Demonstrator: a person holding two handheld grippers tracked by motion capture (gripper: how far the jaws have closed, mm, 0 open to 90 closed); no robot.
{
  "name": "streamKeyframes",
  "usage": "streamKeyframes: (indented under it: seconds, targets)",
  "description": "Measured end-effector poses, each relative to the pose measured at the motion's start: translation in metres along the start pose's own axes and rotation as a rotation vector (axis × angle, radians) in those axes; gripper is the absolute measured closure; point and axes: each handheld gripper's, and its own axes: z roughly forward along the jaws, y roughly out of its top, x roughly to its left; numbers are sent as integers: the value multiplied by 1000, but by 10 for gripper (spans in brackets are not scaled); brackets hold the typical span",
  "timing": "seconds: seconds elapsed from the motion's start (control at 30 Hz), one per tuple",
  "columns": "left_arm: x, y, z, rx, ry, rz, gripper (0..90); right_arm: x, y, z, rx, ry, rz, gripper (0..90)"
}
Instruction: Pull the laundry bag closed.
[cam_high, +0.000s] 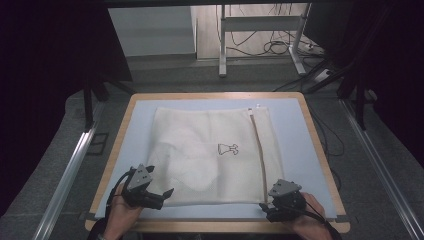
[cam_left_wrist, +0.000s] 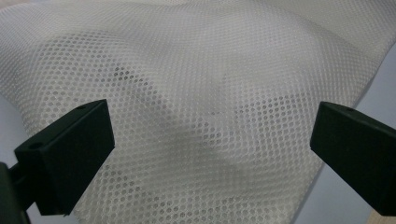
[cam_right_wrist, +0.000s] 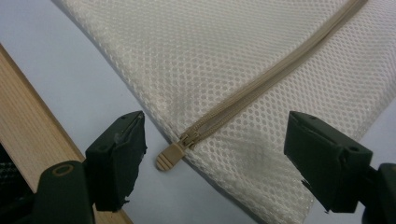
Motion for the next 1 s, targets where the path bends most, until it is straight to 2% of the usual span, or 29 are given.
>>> streamKeyframes:
  seconds: [0.13,0.27,0.57,0.73,1.0]
  targets:
    - [-1,0,0,1,-1,5,0,4,1,3,31,-12,-32,216]
    - [-1,0,1,4,0,8,0,8,2,5,52,-34,-75,276]
    - [-1,0,1,4,0,12,0,6,1,1,60,-33,-80,403]
    - [-1,0,1,4,-3,15,0,5,2,-4,46,-24,-89,515]
    - [-2,1,1,1,-10,22,0,4,2,-9,29,-25,-89,583]
